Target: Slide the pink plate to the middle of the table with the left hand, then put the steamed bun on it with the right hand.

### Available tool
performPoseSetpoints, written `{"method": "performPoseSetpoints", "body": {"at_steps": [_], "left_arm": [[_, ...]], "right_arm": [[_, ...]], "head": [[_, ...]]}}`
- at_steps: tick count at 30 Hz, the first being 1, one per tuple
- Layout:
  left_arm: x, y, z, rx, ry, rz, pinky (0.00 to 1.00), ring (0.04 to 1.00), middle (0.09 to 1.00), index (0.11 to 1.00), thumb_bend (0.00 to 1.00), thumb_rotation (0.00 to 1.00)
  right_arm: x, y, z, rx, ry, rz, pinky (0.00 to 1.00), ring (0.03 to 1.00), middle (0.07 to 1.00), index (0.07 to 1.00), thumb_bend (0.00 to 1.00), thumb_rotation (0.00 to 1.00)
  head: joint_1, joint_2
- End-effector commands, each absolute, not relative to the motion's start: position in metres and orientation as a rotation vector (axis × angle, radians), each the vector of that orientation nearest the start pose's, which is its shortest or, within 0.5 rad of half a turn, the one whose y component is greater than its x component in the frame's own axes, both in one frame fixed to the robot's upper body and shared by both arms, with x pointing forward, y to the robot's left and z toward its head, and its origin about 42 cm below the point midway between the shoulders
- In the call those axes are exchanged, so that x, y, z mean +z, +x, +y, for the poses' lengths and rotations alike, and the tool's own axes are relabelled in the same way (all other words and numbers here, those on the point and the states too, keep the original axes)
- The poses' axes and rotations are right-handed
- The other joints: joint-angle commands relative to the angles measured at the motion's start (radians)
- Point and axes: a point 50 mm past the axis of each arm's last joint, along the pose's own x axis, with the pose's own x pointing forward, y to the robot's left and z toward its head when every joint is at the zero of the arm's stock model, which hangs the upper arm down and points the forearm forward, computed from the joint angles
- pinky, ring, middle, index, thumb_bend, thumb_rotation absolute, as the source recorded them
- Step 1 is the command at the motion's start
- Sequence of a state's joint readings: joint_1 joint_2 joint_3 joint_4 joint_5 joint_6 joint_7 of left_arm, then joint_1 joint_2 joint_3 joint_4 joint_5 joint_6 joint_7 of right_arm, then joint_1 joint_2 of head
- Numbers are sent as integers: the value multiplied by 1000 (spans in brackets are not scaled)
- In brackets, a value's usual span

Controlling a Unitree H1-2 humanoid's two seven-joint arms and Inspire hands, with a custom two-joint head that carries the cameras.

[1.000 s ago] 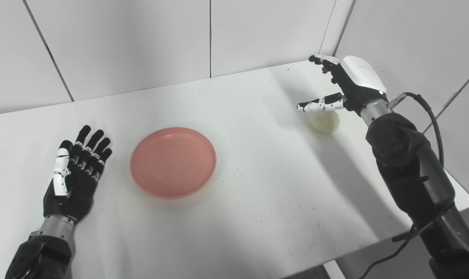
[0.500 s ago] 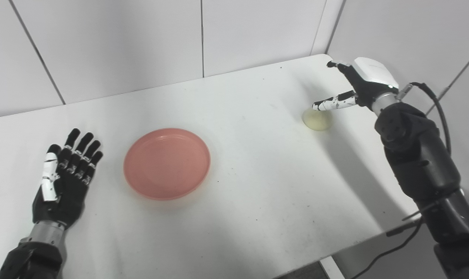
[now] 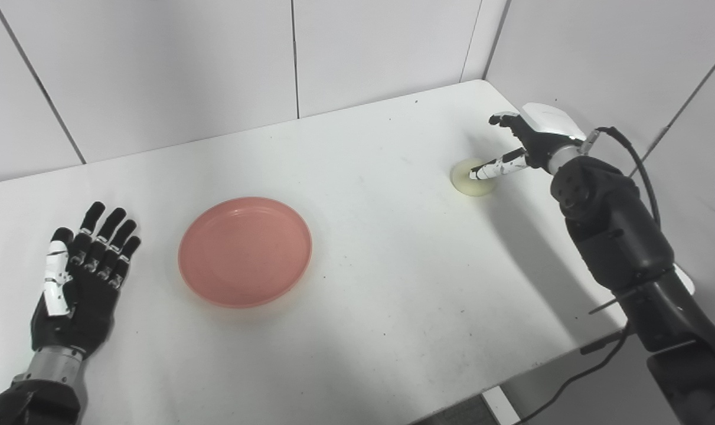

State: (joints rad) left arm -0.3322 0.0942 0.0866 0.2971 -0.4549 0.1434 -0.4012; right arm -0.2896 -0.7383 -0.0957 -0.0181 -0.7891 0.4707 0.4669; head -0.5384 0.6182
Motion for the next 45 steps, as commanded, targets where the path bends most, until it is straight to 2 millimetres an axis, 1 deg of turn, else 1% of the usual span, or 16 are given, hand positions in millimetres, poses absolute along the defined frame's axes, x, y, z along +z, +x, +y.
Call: {"method": "performPoseSetpoints", "body": {"at_steps": [1,6,9,16,18,24,26,31,38,40,45], "left_arm": [[92,374,234,-356,-400,181,1000,967,955,963,431,1000],[92,374,235,-354,-404,184,1000,964,953,961,434,1000],[92,374,235,-352,-405,184,1000,965,956,963,432,1000],[94,373,236,-361,-396,180,1000,964,956,962,432,1000],[94,373,236,-357,-397,180,1000,960,951,957,434,1000],[94,373,236,-355,-393,180,1000,958,948,954,440,1000],[94,373,236,-357,-393,179,1000,957,949,956,440,1000],[95,372,237,-356,-386,180,1000,958,952,959,439,1000],[99,371,235,-360,-386,171,999,958,949,953,441,1000],[100,370,235,-357,-382,173,1000,954,947,954,440,1000],[101,369,235,-355,-380,172,997,948,936,940,444,1000]], "right_arm": [[296,359,-461,-268,-1349,319,679,826,869,841,889,474],[291,365,-459,-250,-1341,334,715,856,883,856,893,477],[289,369,-457,-232,-1341,333,703,852,883,855,899,498],[284,373,-452,-210,-1293,315,707,839,881,840,904,467],[283,375,-450,-202,-1292,323,741,858,890,846,894,457],[282,378,-448,-184,-1297,335,749,867,891,851,881,428],[282,378,-448,-170,-1309,349,769,875,893,858,877,430],[282,379,-450,-146,-1354,396,769,870,891,861,890,452],[278,380,-452,-135,-1340,444,757,864,887,861,885,405],[276,380,-452,-137,-1343,463,766,872,895,867,886,413],[271,382,-457,-144,-1384,506,752,865,890,864,898,424]], "head": [[-1,2],[-2,3],[-1,6],[0,11],[0,11],[2,16],[2,17],[3,21],[7,28],[8,30],[8,33]]}}
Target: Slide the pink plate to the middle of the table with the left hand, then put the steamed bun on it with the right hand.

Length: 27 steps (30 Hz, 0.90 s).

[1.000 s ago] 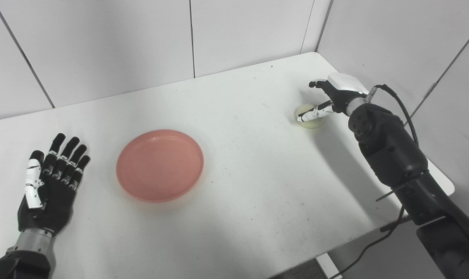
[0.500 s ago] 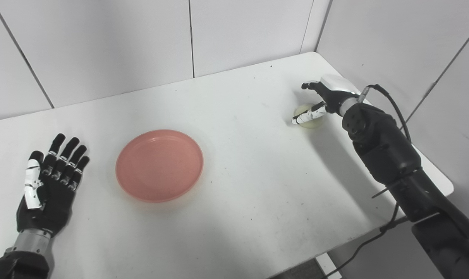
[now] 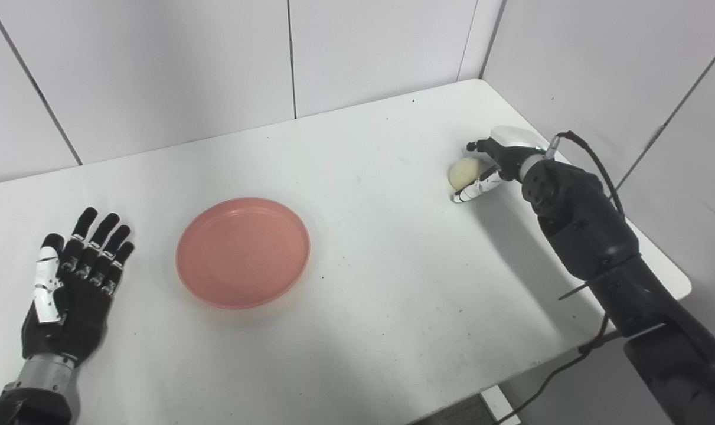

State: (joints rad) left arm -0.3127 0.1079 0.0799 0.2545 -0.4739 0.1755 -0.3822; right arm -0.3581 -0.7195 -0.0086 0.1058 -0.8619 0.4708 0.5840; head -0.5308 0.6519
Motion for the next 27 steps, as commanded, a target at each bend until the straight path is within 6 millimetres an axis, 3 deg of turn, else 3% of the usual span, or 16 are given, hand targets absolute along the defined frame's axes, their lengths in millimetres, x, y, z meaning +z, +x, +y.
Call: {"method": "performPoseSetpoints", "body": {"at_steps": [1,10,20,23,27], "left_arm": [[101,369,235,-355,-377,171,995,949,938,941,446,1000],[102,369,236,-357,-381,168,997,952,939,943,445,1000],[99,369,239,-354,-375,171,999,958,945,946,459,1000],[100,369,240,-355,-371,170,997,952,940,943,461,1000],[99,369,240,-354,-373,171,998,951,940,947,460,1000]], "right_arm": [[270,382,-457,-145,-1390,511,748,861,888,863,900,427],[266,382,-461,-149,-1373,527,728,833,874,857,887,393],[242,392,-459,-170,-1288,435,630,689,747,796,820,246],[235,397,-452,-170,-1274,412,610,666,718,763,800,216],[229,405,-445,-165,-1273,374,541,596,645,663,701,130]], "head": [[0,-1],[1,4],[7,6],[8,7],[8,7]]}}
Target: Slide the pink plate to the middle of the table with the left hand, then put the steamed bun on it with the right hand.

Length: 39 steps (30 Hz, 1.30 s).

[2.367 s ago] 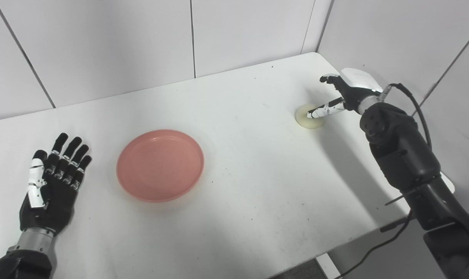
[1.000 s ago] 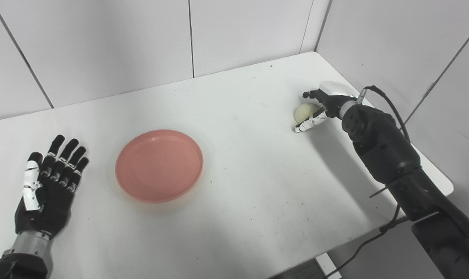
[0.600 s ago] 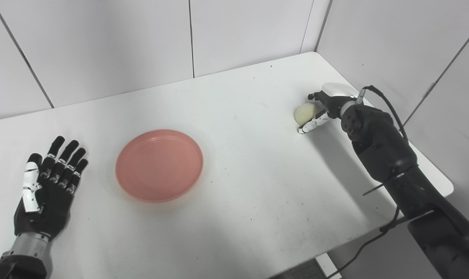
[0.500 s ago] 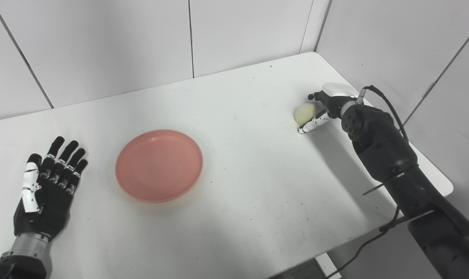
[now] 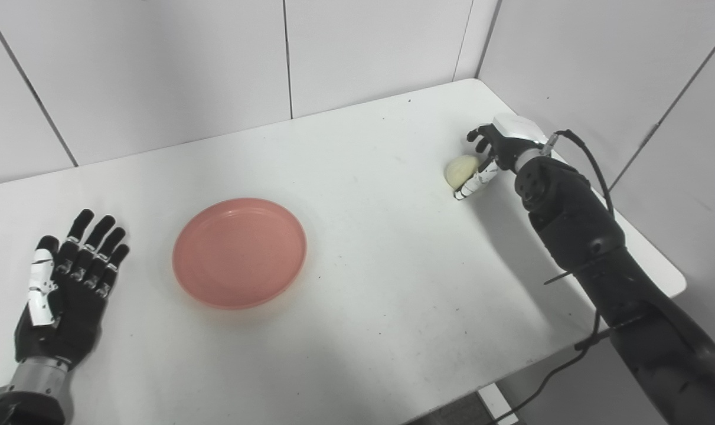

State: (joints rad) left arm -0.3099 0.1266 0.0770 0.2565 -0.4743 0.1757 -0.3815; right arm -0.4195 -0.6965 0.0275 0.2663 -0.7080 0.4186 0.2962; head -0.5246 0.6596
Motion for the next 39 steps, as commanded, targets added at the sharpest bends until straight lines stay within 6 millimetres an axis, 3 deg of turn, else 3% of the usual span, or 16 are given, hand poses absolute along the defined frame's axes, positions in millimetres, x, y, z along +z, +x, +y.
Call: {"method": "performPoseSetpoints", "body": {"at_steps": [1,2,7,9,11,12,18,25,31,39], "left_arm": [[99,369,240,-354,-374,171,999,954,944,950,460,1000],[99,369,240,-354,-374,171,1000,956,945,951,461,1000],[100,369,238,-352,-371,169,995,948,943,949,459,1000],[101,369,237,-356,-368,166,990,946,938,943,457,1000],[102,369,237,-356,-366,164,993,953,944,945,456,1000],[102,369,236,-357,-367,164,993,953,944,945,456,1000],[100,369,237,-352,-370,171,995,955,945,949,453,1000],[100,370,233,-365,-368,164,999,965,955,961,459,1000],[100,369,225,-385,-357,154,1000,962,955,966,455,1000],[99,365,206,-375,-346,153,1000,962,957,967,442,1000]], "right_arm": [[229,405,-443,-159,-1270,358,488,535,596,549,572,133],[229,406,-442,-158,-1264,342,457,498,562,510,528,130],[229,408,-438,-176,-1268,265,418,463,524,491,506,127],[230,409,-440,-175,-1276,250,477,469,521,490,505,127],[232,408,-442,-178,-1271,245,616,489,528,490,505,126],[233,408,-443,-178,-1268,243,622,490,529,490,505,126],[235,404,-446,-183,-1250,228,422,470,521,490,504,124],[241,402,-450,-196,-1245,223,405,466,523,489,505,125],[263,399,-439,-199,-1245,167,387,450,518,489,505,125],[317,394,-391,-113,-1285,-6,371,431,501,489,504,122]], "head": [[2,-1],[2,-1],[8,-2],[9,-3],[12,-3],[12,-3],[17,-2],[34,-7],[84,-17],[162,-23]]}}
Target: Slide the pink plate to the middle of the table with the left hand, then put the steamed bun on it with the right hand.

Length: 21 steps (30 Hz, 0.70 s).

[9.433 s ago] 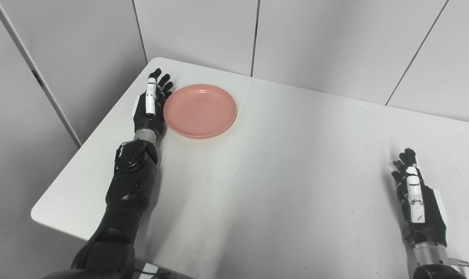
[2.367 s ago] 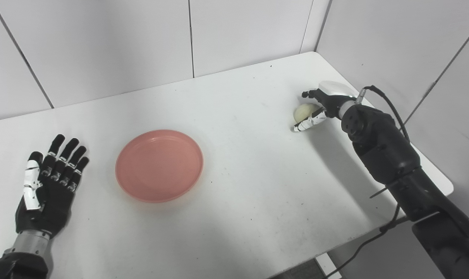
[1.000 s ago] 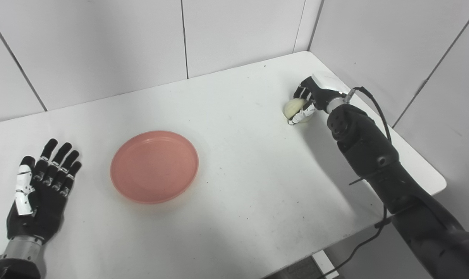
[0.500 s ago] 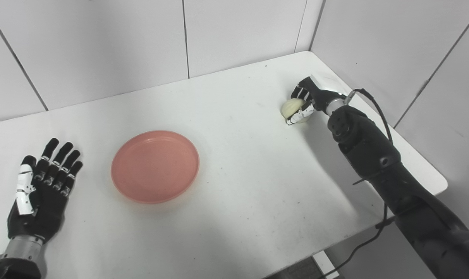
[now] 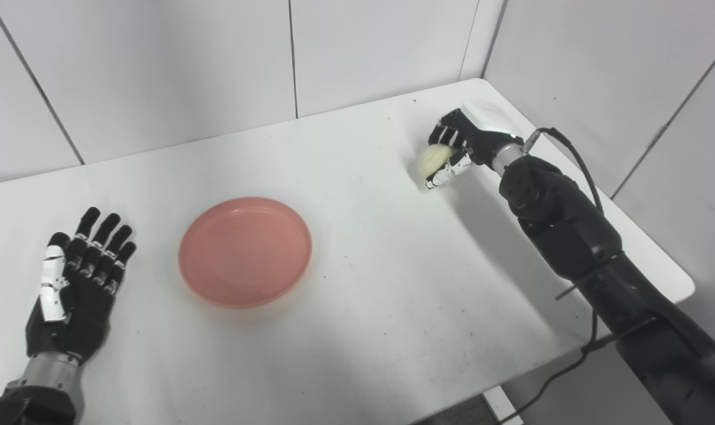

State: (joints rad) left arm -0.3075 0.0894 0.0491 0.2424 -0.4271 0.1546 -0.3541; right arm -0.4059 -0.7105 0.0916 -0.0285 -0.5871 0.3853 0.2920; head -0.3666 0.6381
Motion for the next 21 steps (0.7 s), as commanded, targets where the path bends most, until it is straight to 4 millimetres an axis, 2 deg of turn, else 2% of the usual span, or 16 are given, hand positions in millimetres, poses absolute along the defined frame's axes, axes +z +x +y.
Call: {"method": "performPoseSetpoints", "body": {"at_steps": [1,5,8,15,21], "left_arm": [[100,364,203,-376,-342,152,1000,962,957,966,441,1000],[99,361,193,-375,-323,152,1000,969,965,972,436,1000],[97,359,186,-370,-321,157,1000,972,969,982,436,1000],[96,357,168,-357,-309,154,1000,972,971,983,434,1000],[98,353,153,-348,-293,151,1000,976,973,985,417,1000]], "right_arm": [[323,395,-383,-98,-1271,-18,370,431,500,489,504,122],[337,400,-361,-36,-1248,-71,398,452,506,489,504,124],[343,405,-344,-7,-1251,-100,378,441,507,489,505,125],[349,413,-314,89,-1264,-160,385,448,507,490,502,125],[352,421,-277,178,-1242,-211,390,451,513,490,501,124]], "head": [[25,-3],[72,-5],[112,-6],[218,-1],[289,5]]}}
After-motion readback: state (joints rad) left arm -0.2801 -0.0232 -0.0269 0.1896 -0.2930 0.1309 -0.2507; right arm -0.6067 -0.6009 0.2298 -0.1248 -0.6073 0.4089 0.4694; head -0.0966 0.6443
